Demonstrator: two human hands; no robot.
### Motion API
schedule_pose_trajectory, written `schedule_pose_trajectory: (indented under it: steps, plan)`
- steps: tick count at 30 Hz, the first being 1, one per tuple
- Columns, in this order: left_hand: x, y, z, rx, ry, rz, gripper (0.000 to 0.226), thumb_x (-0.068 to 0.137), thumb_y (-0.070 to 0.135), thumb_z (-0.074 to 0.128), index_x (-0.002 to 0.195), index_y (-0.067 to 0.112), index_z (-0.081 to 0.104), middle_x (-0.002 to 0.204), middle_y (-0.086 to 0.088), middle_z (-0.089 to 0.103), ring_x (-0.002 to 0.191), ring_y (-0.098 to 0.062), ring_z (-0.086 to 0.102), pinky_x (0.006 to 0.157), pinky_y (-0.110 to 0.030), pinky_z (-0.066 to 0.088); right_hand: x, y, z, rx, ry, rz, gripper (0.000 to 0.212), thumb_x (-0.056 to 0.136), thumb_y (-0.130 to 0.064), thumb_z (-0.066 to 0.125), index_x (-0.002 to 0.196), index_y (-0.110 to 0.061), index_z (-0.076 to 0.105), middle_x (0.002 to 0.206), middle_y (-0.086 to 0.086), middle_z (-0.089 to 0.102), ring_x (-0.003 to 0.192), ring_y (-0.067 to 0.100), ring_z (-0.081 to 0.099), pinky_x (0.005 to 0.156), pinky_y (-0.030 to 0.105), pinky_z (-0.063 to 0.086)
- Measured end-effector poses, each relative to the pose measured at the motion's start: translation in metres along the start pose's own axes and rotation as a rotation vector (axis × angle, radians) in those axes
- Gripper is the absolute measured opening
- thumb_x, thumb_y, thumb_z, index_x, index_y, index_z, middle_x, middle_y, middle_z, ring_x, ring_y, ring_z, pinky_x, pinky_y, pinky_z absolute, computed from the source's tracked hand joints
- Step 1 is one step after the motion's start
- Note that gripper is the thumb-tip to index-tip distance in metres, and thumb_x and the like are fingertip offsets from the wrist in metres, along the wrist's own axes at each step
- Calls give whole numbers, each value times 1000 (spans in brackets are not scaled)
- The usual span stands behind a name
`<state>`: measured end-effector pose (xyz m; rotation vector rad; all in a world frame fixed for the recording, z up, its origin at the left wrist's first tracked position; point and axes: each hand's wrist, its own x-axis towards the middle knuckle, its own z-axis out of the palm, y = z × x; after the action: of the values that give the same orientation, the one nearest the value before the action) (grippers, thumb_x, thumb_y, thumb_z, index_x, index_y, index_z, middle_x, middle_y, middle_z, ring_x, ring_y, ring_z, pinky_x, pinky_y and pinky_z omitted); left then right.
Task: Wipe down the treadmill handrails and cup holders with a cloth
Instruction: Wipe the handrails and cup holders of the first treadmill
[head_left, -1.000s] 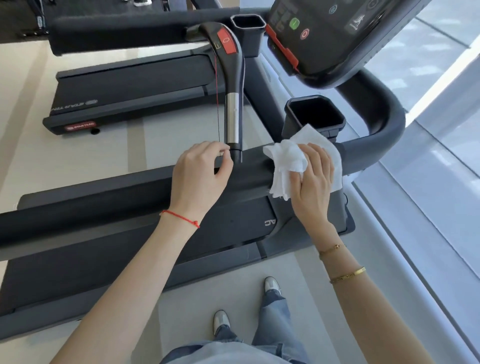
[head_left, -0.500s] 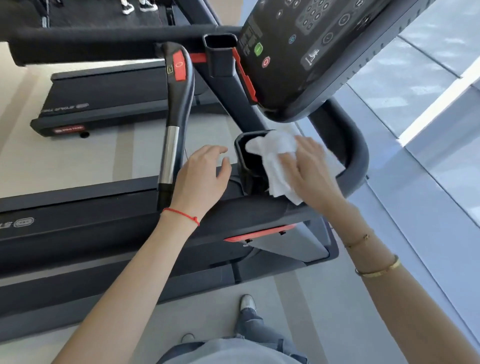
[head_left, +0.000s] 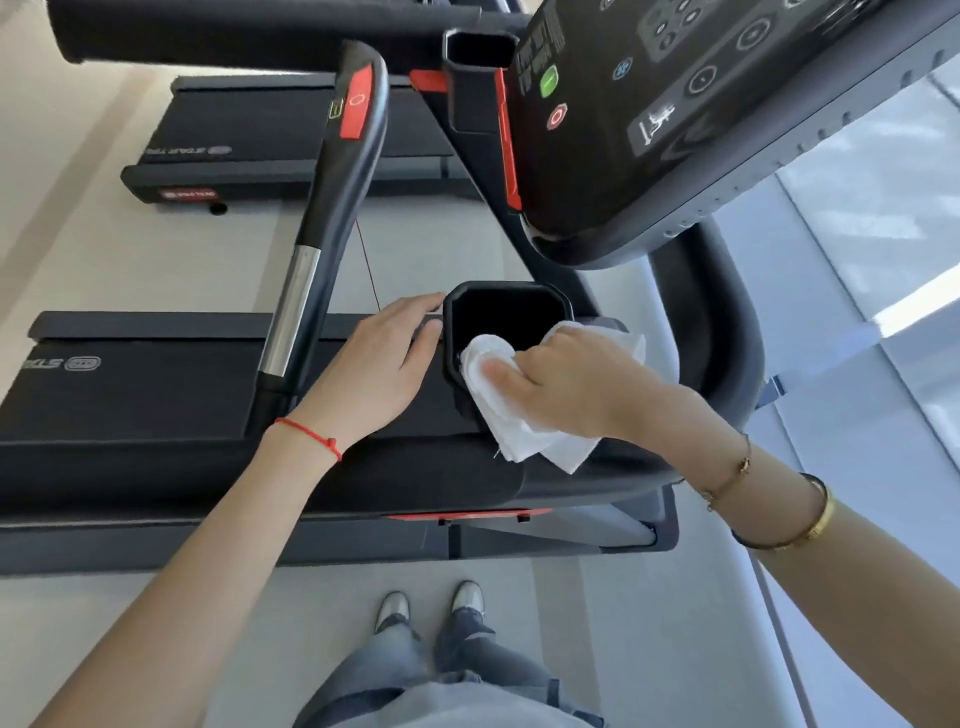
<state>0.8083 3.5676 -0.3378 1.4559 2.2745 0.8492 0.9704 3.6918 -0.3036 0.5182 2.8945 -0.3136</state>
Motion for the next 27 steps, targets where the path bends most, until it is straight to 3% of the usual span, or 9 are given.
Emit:
schedule_pose_trajectory:
  steps: [8, 10, 12, 14, 18, 21, 23, 25, 27]
  plan:
    - [1, -2, -4, 32, -35, 58, 47, 105, 33, 32, 150, 21, 36, 146, 7, 46, 130, -10, 46, 107, -31, 41, 42, -4, -6, 35, -406, 98, 50, 101, -33, 14, 119, -11, 54, 83, 0, 47, 84, 27, 44, 82, 38, 29]
    - [-1, -3, -3, 35, -28, 59, 48, 104, 35, 32, 150, 22, 34, 145, 8, 45, 129, -9, 47, 105, -30, 42, 40, -5, -6, 37, -339, 54, 40, 99, -25, 15, 114, -12, 49, 73, -3, 39, 80, 27, 43, 79, 38, 29]
    - [-1, -3, -3, 48, -36, 68, 50, 103, 37, 31, 151, 23, 32, 143, 8, 46, 127, -8, 47, 101, -25, 41, 25, -5, -5, 81, -223, 31, 24, 98, -22, 17, 88, -14, 38, 65, -4, 40, 74, 27, 47, 80, 39, 33]
    - [-3, -4, -4, 57, -49, 79, 52, 102, 39, 30, 152, 23, 30, 142, 9, 46, 127, -6, 45, 99, -19, 37, 8, -3, -3, -23, -122, -90, 30, 102, -28, 27, 73, -20, 21, 61, -4, 50, 71, 26, 55, 89, 41, 38]
    - [-3, -2, -6, 75, -44, 88, 53, 102, 38, 30, 153, 22, 30, 138, 8, 48, 122, -7, 47, 96, -20, 38, -25, 14, 6, -31, 101, -144, 27, 100, -43, 44, 93, -22, 60, 105, -4, 67, 114, 19, 56, 116, 39, 24]
    - [-3, 0, -7, 68, -34, 97, 54, 102, 40, 31, 153, 21, 30, 139, 9, 48, 123, -8, 47, 97, -23, 40, -43, 25, 20, 178, 223, -45, 14, 101, -46, 40, 96, -33, 42, 160, -3, 25, 151, 16, 8, 118, 39, 17]
    - [-3, -1, -5, 63, -36, 96, 56, 102, 45, 32, 153, 24, 28, 145, 11, 44, 129, -6, 44, 101, -23, 39, -47, 28, 27, 430, 200, 154, 34, 98, -55, 35, 107, -24, 46, 163, -12, -7, 149, 7, -14, 110, 25, 17]
    - [-4, -2, -3, 52, -31, 88, 59, 100, 48, 35, 154, 26, 26, 148, 12, 42, 133, -5, 41, 104, -22, 36, -40, 30, 28, 633, 118, 380, 64, 94, -62, 34, 133, -12, 40, 161, 9, 16, 150, 19, 11, 107, 23, 30]
    - [-4, -3, -2, 48, -28, 84, 60, 99, 49, 37, 154, 26, 26, 149, 11, 41, 135, -4, 40, 105, -19, 33, -23, 31, 26, 722, 104, 507, 63, 95, -55, 40, 141, -12, 30, 106, 12, 58, 110, 32, 56, 76, 22, 47]
